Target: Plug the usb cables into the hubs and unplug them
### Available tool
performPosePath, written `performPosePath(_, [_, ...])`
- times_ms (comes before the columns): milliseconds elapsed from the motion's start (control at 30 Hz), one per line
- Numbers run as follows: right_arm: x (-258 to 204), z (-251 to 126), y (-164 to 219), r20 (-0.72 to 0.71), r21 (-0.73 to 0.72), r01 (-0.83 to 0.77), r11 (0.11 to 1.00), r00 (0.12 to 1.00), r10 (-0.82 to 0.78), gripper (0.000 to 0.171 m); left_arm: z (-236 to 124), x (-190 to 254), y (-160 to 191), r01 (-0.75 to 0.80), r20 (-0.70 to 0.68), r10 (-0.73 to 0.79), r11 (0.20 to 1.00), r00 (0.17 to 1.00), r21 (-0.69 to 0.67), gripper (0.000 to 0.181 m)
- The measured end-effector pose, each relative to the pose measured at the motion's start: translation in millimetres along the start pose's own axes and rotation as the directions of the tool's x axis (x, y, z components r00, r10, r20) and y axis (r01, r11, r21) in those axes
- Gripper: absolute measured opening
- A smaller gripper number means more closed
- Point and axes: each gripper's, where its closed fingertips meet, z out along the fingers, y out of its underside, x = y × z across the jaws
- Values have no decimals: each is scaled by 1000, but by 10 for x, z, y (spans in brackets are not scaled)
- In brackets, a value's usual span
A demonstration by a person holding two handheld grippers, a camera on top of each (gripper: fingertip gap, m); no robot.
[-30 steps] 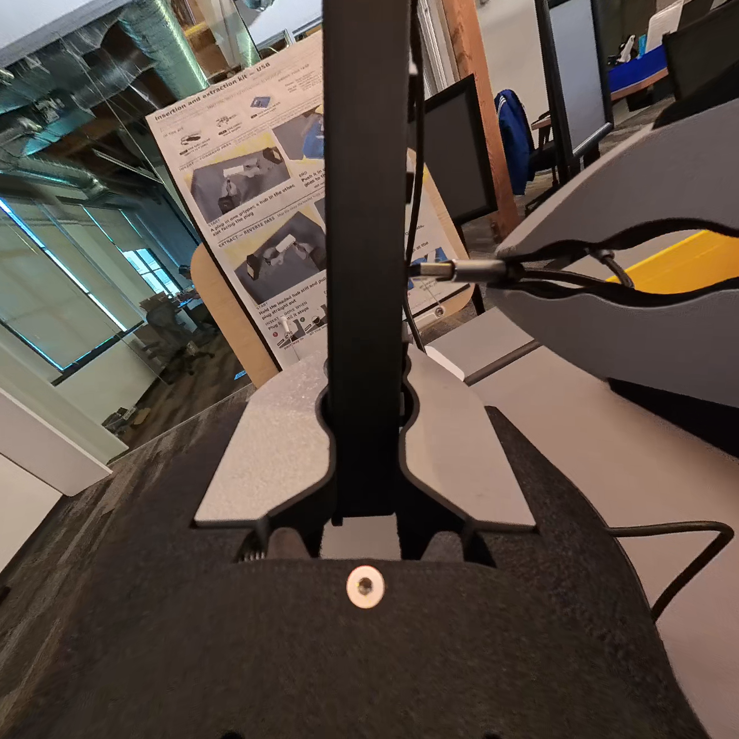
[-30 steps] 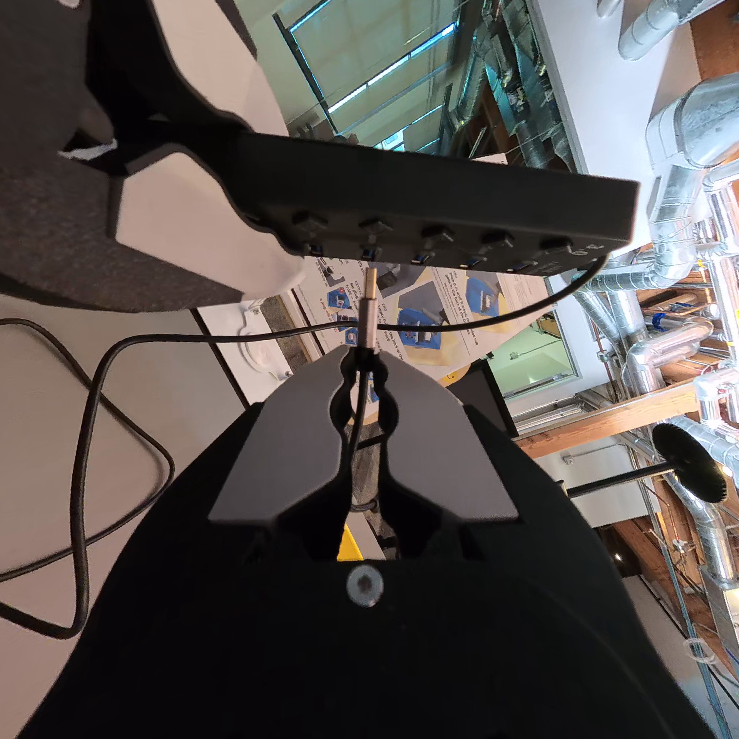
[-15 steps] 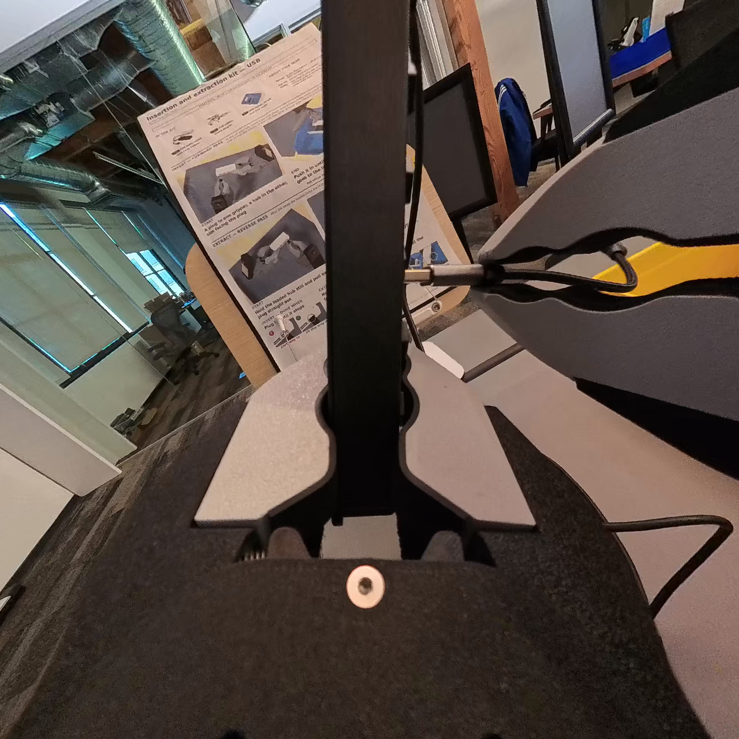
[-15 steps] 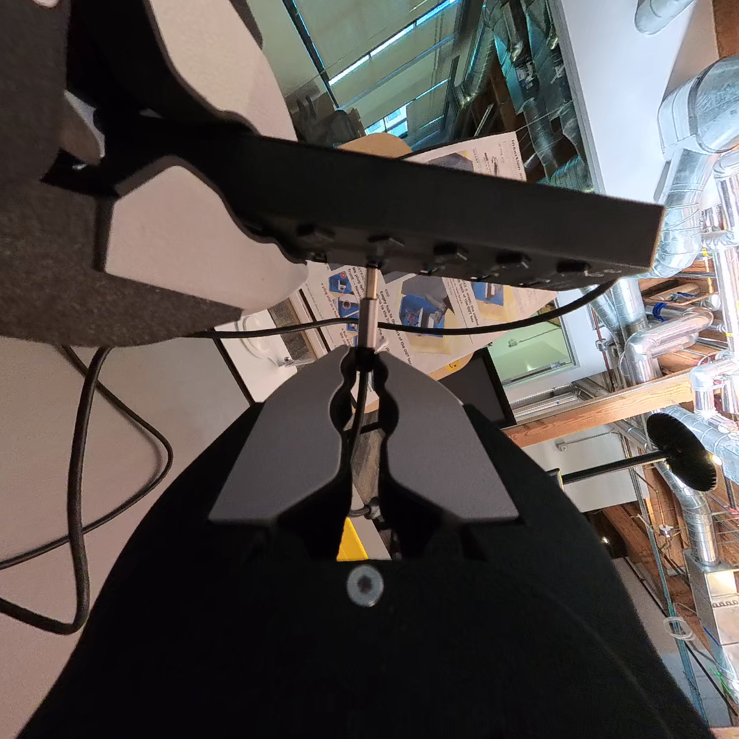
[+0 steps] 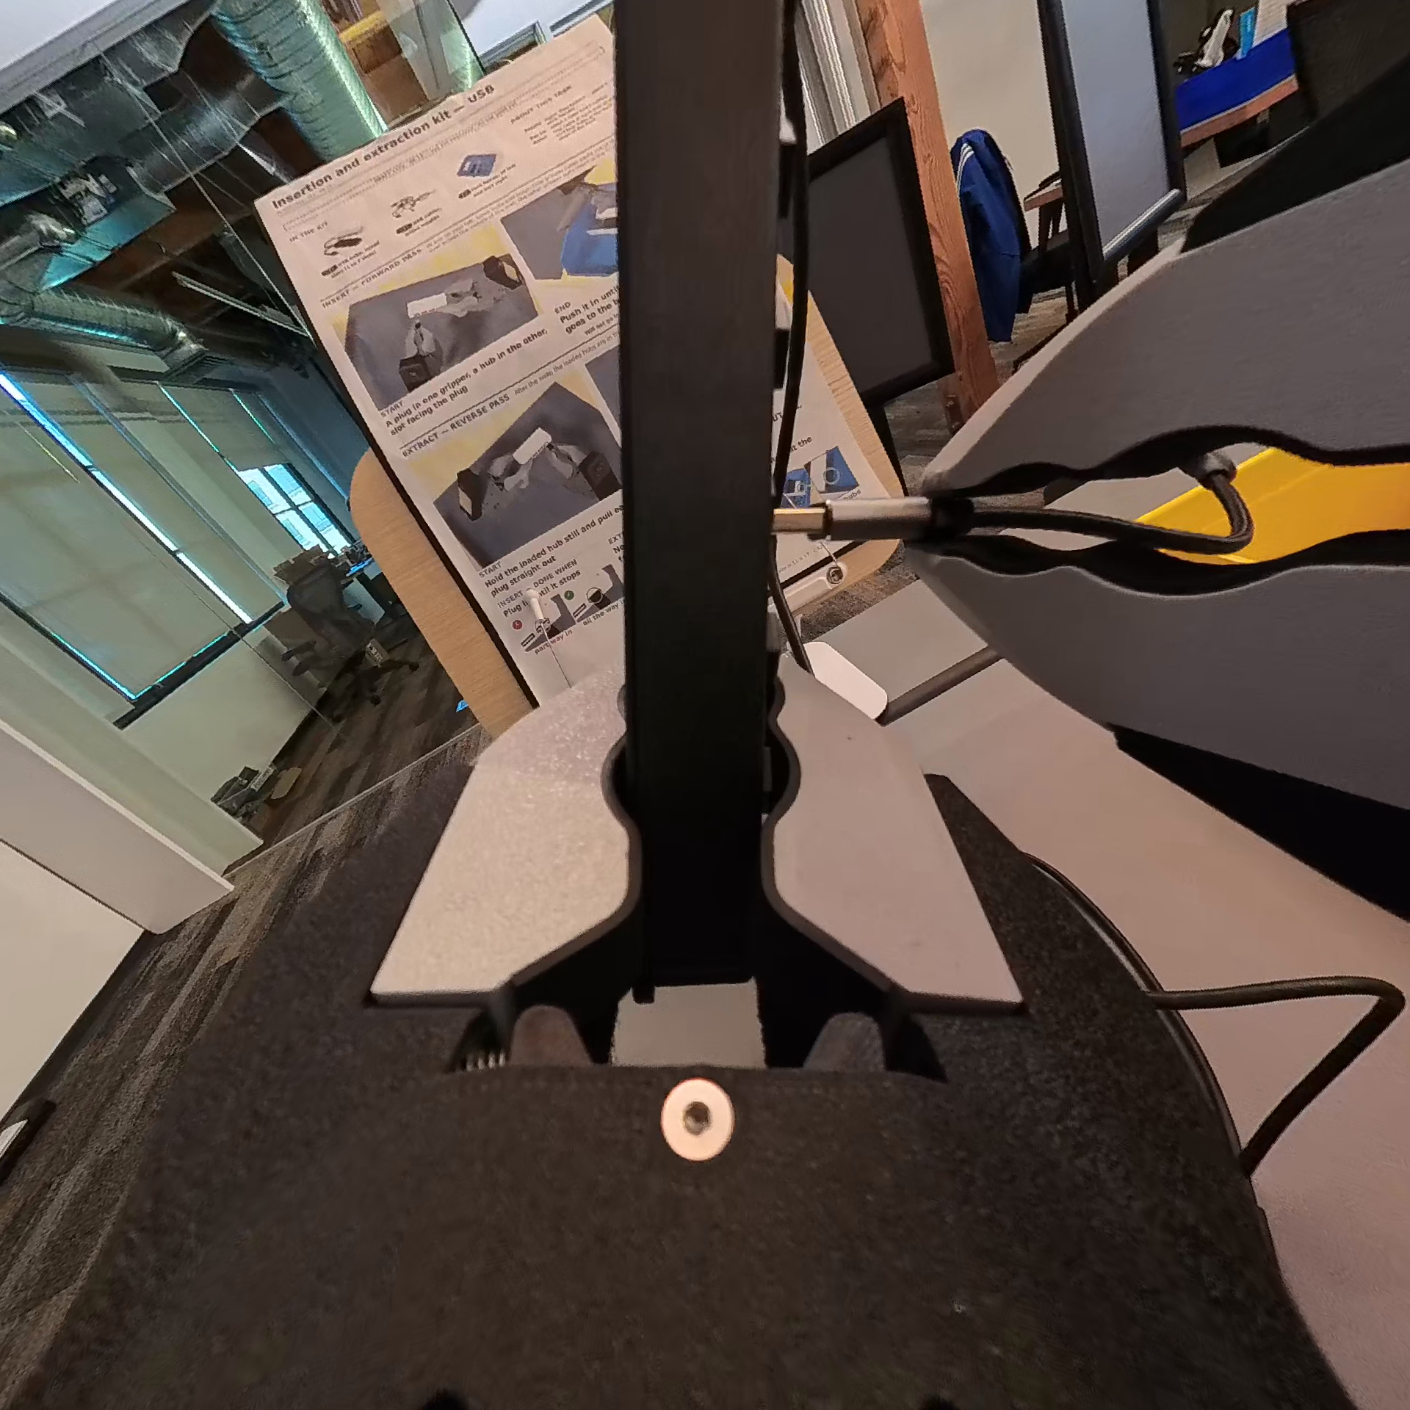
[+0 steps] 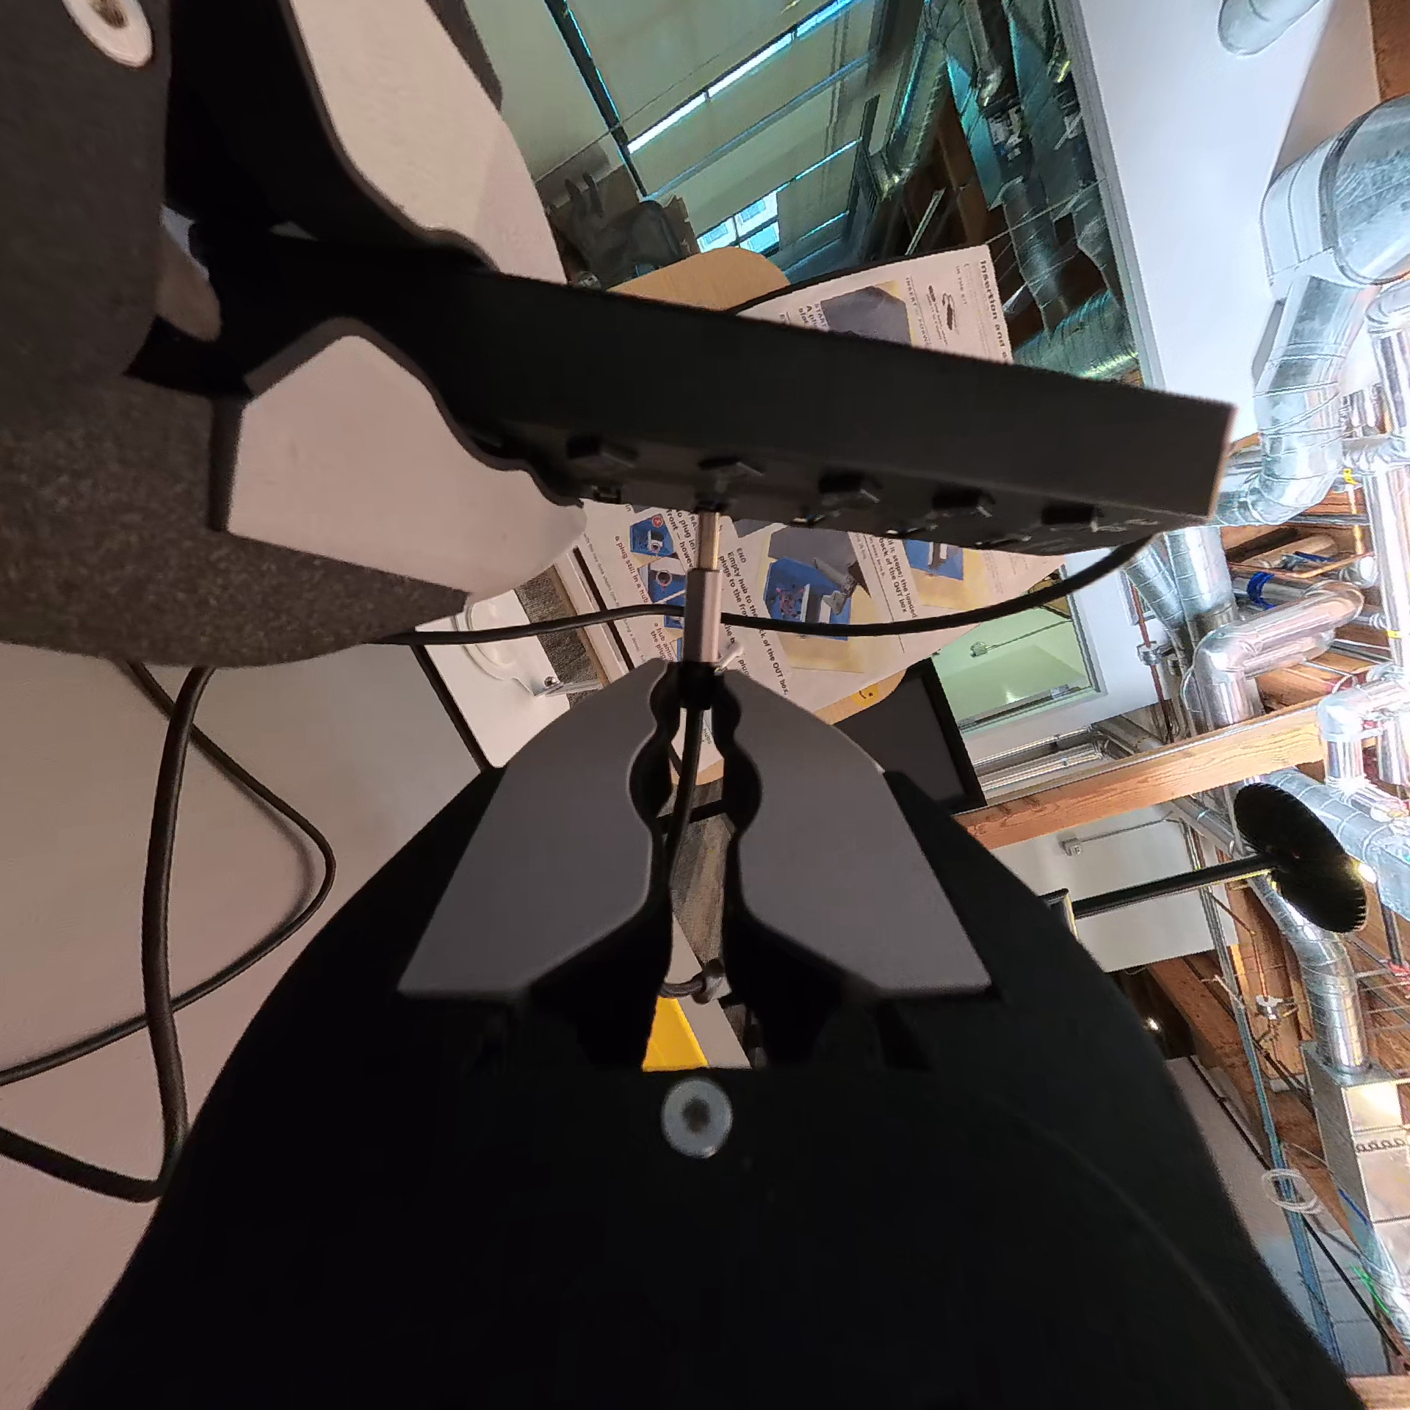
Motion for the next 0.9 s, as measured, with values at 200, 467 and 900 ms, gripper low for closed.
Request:
performPosePath(200, [-15, -4, -12, 1, -1, 7, 1000, 1000, -7, 8, 10, -6, 19, -3, 3, 3, 1000, 1000, -7, 28])
performPosePath(467, [-32, -6, -9, 9, -10, 11, 1000, 1000, -11, 8, 21, 0, 42, -3, -3, 3, 1000, 1000, -21, 27])
performPosePath(900, [-50, -6, -21, 10, -1, 25, 1000, 1000, -25, 8, 39, 8, 74, -23, -7, 23, 999, 1000, -41, 28])
